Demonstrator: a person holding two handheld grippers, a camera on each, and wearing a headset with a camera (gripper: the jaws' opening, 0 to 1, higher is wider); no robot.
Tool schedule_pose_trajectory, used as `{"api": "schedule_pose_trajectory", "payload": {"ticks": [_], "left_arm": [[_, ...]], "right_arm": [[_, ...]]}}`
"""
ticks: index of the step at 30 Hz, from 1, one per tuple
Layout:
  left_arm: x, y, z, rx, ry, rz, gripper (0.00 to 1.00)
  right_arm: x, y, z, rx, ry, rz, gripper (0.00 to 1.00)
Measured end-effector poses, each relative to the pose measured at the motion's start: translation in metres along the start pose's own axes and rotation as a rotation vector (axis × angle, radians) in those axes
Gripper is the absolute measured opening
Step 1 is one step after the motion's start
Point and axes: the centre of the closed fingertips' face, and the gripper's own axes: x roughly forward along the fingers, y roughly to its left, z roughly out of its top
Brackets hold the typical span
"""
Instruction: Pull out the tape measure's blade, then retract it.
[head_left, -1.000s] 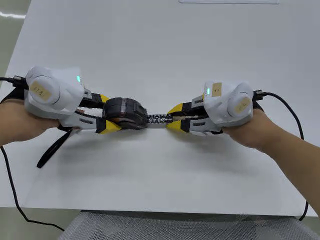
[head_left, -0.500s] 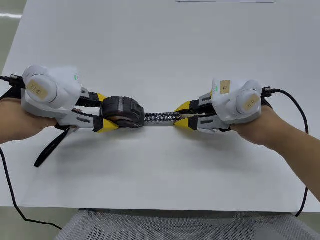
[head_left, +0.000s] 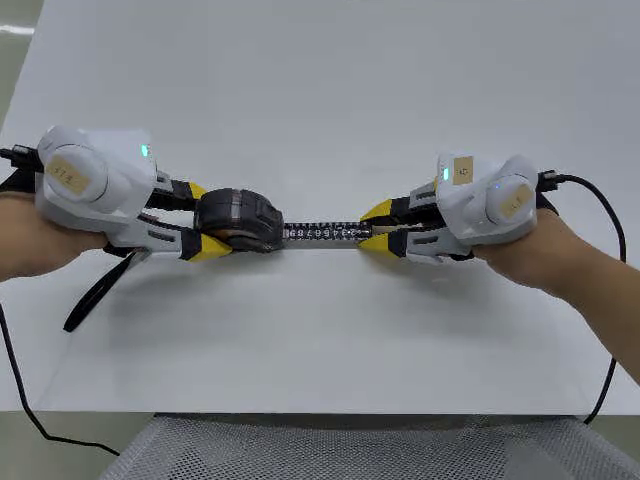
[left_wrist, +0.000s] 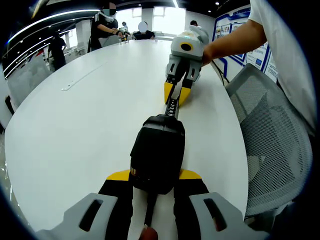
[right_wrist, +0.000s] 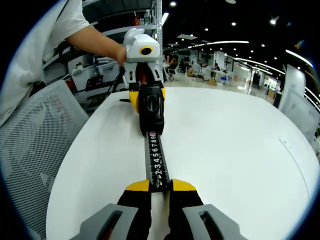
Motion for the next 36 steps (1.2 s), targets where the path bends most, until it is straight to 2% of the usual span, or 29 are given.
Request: {"api": "schedule_pose_trajectory", "payload": {"ticks": [20, 36], "left_arm": [[0.0, -0.001, 0.0, 0.006, 0.005, -0.001, 0.26], [0.0, -0.001, 0.0, 0.01, 0.011, -0.003, 0.26]], "right_arm": [[-0.025, -0.006, -0.019, 0.017, 0.015, -0.04, 0.08], [-0.045, -0.01, -0.036, 0.018, 0.048, -0.069, 0.08]]}}
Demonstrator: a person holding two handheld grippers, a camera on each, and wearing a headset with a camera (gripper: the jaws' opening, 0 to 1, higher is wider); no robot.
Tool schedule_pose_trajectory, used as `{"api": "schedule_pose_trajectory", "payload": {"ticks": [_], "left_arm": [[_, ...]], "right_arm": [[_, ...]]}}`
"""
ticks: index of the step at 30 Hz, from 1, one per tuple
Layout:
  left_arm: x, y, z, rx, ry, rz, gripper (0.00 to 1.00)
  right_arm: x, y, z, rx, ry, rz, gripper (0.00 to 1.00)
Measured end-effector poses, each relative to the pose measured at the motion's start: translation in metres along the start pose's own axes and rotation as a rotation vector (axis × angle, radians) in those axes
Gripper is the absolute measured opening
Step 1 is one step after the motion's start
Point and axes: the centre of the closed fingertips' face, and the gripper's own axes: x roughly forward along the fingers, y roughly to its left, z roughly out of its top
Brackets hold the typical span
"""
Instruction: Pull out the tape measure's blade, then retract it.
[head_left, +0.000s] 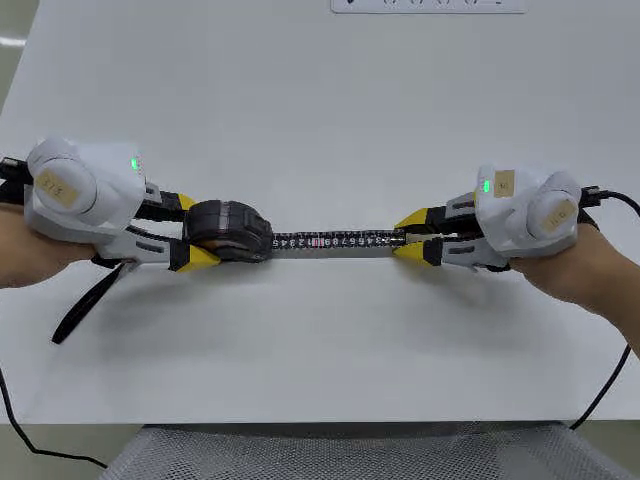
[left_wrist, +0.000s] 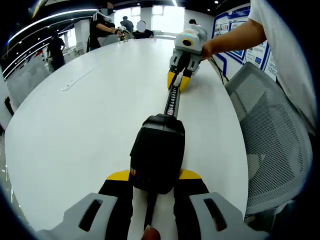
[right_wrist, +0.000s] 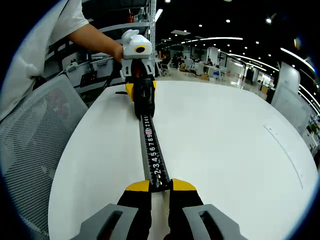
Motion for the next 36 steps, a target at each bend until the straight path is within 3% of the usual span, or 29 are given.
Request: {"api": "schedule_pose_trajectory", "payload": {"ticks": [36], "left_arm": [[0.001, -0.001, 0.0, 0.002, 0.02, 0.002, 0.26]], "right_arm": [[-0.037, -0.01, -0.035, 0.008, 0.066, -0.031, 0.08]]}}
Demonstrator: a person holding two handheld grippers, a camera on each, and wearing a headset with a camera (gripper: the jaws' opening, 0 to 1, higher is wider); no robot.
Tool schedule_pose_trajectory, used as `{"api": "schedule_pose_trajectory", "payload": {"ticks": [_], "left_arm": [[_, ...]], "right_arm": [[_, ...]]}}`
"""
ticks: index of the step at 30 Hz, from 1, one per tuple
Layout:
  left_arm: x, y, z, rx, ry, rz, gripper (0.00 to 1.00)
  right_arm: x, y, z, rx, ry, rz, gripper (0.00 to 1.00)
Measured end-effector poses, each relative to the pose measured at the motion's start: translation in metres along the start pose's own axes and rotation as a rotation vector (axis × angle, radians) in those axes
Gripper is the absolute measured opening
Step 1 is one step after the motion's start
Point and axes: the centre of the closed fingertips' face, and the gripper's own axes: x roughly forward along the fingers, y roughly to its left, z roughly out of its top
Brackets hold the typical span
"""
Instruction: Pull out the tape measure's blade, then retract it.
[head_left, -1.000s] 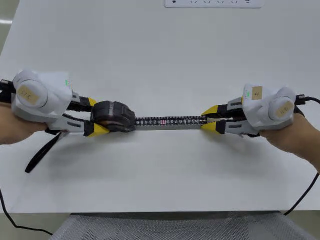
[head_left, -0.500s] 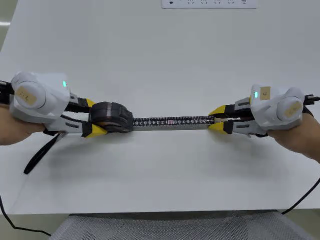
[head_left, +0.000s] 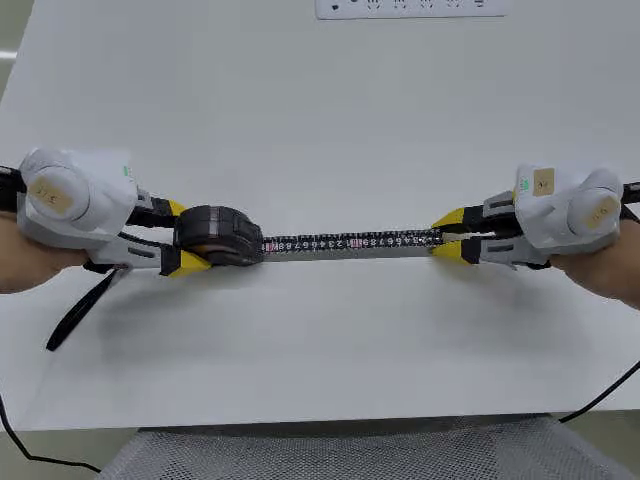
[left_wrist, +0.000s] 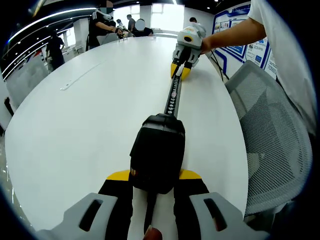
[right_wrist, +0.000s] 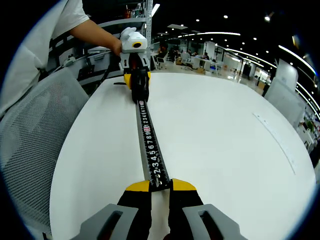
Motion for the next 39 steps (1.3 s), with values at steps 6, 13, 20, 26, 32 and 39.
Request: {"api": "schedule_pose_trajectory", "payload": {"ticks": [6, 13, 20, 26, 32, 39], "left_arm": [[0.0, 0.0, 0.0, 0.002, 0.004, 0.001, 0.26], [0.0, 0.0, 0.0, 0.007, 0.007, 0.001, 0.26], [0.0, 0.0, 0.0, 0.009, 0.011, 0.004, 0.26], [0.0, -0.001, 0.001, 0.006, 0.01, 0.006, 0.26], [0.0, -0.001, 0.003, -0.015, -0.001, 0.027, 0.27], [-0.001, 0.0, 0.003, -0.033, -0.001, 0.042, 0.27]], "right_arm": [[-0.006, -0.002, -0.005, -0.007, 0.012, -0.002, 0.08], [-0.014, -0.002, -0.014, 0.001, 0.023, -0.007, 0.08], [-0.021, -0.004, -0.019, 0.003, 0.035, -0.016, 0.08], [-0.025, -0.004, -0.023, 0.005, 0.037, -0.018, 0.08], [-0.024, -0.005, -0.022, -0.002, 0.048, -0.006, 0.09], [-0.025, -0.004, -0.021, -0.012, 0.075, 0.009, 0.1]]}}
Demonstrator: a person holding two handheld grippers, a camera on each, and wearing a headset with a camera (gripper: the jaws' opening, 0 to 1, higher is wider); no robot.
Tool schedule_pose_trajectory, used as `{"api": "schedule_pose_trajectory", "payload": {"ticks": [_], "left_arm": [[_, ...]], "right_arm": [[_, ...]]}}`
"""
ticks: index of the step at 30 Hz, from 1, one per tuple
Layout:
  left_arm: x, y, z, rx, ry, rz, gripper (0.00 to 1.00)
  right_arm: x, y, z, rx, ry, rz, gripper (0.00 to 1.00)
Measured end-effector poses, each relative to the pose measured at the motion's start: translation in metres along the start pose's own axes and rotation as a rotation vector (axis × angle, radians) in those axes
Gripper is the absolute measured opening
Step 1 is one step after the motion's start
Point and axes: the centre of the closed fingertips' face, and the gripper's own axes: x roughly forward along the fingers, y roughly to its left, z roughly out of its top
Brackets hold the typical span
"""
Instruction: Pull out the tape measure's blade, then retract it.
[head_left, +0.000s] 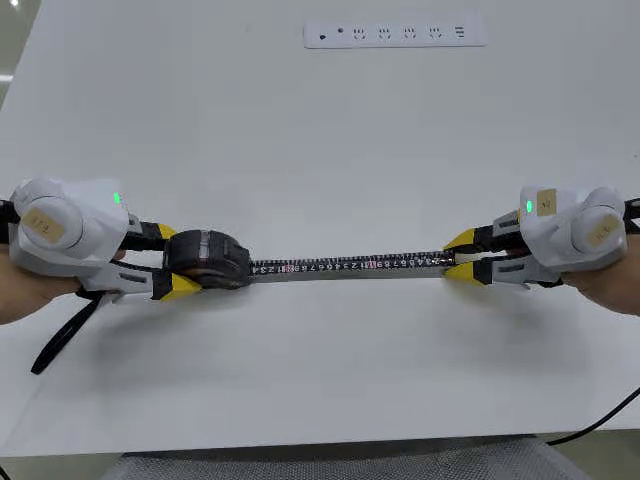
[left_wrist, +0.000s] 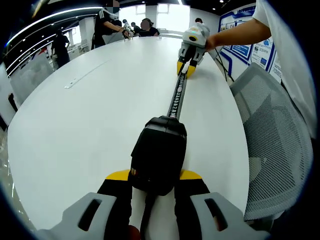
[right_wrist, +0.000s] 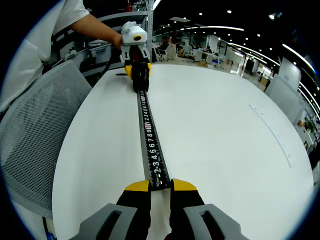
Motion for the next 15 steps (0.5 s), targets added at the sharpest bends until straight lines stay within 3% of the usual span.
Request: {"api": "schedule_pose_trajectory", "payload": {"ticks": [8, 10, 15], "left_arm": [[-0.0003, 0.0019, -0.0007, -0.021, 0.005, 0.014, 0.28], [-0.0013, 0.0022, -0.0011, -0.022, 0.009, 0.018, 0.29], [-0.0067, 0.0048, -0.0035, -0.043, 0.005, 0.031, 0.35]], "right_arm": [[-0.0003, -0.0001, -0.0005, 0.059, 0.019, -0.004, 0.12], [0.0004, 0.0022, 0.0036, 0.099, 0.007, 0.004, 0.18], [0.0026, 0.0, 0.0064, 0.094, 0.01, -0.007, 0.21]]}}
